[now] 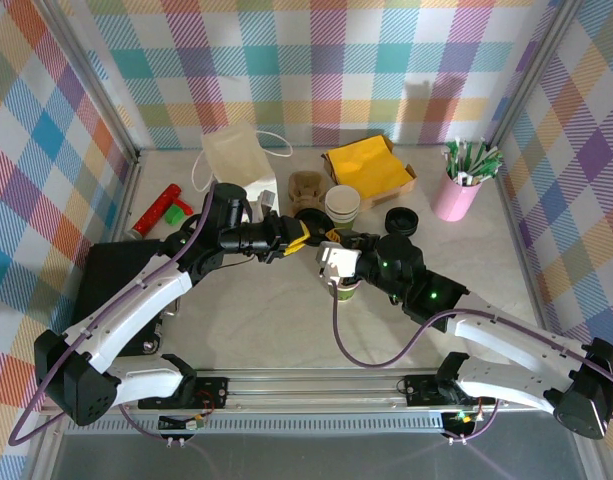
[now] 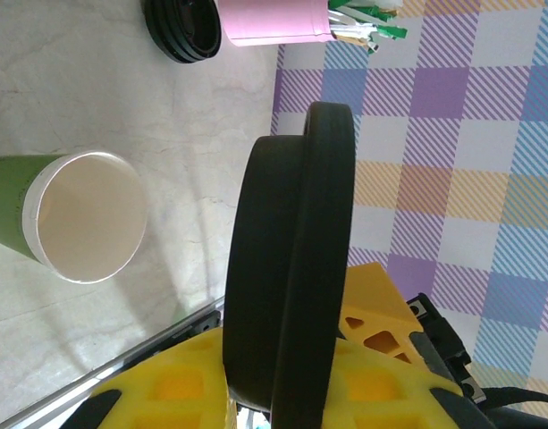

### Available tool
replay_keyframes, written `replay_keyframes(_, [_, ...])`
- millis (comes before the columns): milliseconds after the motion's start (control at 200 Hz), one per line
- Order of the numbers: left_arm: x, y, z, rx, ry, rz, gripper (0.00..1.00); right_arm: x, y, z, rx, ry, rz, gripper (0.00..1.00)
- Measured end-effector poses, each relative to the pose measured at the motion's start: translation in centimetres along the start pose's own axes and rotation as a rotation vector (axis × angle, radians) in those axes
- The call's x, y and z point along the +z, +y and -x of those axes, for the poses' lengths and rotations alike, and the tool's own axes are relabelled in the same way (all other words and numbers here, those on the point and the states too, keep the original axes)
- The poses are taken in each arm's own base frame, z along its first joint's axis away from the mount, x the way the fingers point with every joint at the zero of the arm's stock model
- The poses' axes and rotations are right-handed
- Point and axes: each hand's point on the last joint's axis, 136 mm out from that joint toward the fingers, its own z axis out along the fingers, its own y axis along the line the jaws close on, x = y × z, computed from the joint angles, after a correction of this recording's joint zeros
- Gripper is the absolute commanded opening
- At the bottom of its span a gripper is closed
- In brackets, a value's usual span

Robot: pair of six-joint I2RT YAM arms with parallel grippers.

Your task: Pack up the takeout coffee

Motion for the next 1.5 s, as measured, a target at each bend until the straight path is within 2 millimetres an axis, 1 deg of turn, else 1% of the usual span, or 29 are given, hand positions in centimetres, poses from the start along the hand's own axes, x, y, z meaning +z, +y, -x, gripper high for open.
replay_keyframes(110, [0.0,-0.1,0.0,-0.009,-0.001,-0.003,0.14,0.0,0.1,-0.1,-0.007,0.005,0.003,0.14])
replay_keyframes(180, [0.0,-0.1,0.1,-0.012,-0.005,-0.006,0.17,0.1,0.0,-0.1,-0.01,0.012,0.006,0.12])
replay_keyframes(260, [-0.1,-0.1,0.2,-0.015,-0.008,-0.006,0.29,0.3,-0.1,-0.1,-0.002,0.024,0.011,0.09])
replay_keyframes(360, [-0.3,-0.3,0.3,0.0,-0.016,-0.011,0.5,0.4,-0.3,0.1,0.037,0.033,0.017,0.05])
replay_keyframes(410, [-0.5,-0.4,0.2,0.011,-0.022,-0.008,0.59,0.3,-0.7,0.4,0.064,0.034,0.017,0.04])
replay_keyframes(480, [-1.3,-0.7,0.3,0.038,-0.042,0.001,0.67,-0.1,-1.5,1.1,0.114,0.027,0.016,0.02])
replay_keyframes(535, [-2.2,-1.5,0.5,0.078,-0.072,0.001,0.7,-0.3,-1.9,1.6,0.158,0.023,0.019,0.0])
replay_keyframes(630, [-4.1,-2.8,0.8,0.145,-0.13,0.002,0.73,-1.0,-2.4,2.2,0.237,0.016,0.035,0.0])
replay_keyframes(735, [-6.2,-4.0,0.9,0.228,-0.202,0.001,0.74,-2.1,-2.3,2.4,0.343,0.022,0.065,0.0])
replay_keyframes(820, [-7.7,-4.2,1.0,0.286,-0.257,0.017,0.76,-3.0,-2.2,2.7,0.446,0.027,0.089,0.0])
replay_keyframes(880, [-8.4,-4.1,1.2,0.324,-0.29,0.029,0.8,-3.5,-2.4,2.8,0.522,0.028,0.102,0.0])
replay_keyframes(950, [-9.2,-4.0,1.5,0.36,-0.33,0.046,0.81,-4.1,-2.6,3.0,0.632,0.026,0.118,0.0])
replay_keyframes(1045, [-10.1,-3.7,1.8,0.414,-0.379,0.065,0.81,-4.7,-3.3,2.4,0.81,0.051,0.116,0.0])
replay_keyframes(1125, [-10.3,-2.9,1.8,0.443,-0.396,0.083,0.82,-5.0,-4.0,1.2,0.967,0.078,0.113,0.0])
replay_keyframes(1175, [-10.3,-2.4,1.7,0.459,-0.399,0.091,0.82,-5.3,-4.6,0.1,1.084,0.097,0.105,0.0])
replay_keyframes(1315, [-9.4,-0.9,1.8,0.484,-0.39,0.109,0.81,-6.1,-5.5,-2.1,1.368,0.113,0.105,0.0])
replay_keyframes(1415, [-8.5,0.2,1.8,0.486,-0.371,0.127,0.8,-6.3,-4.9,-3.1,1.543,0.129,0.144,0.0])
replay_keyframes(1500, [-7.6,1.1,1.8,0.477,-0.342,0.139,0.78,-6.3,-3.5,-4.4,1.697,0.172,0.185,0.0])
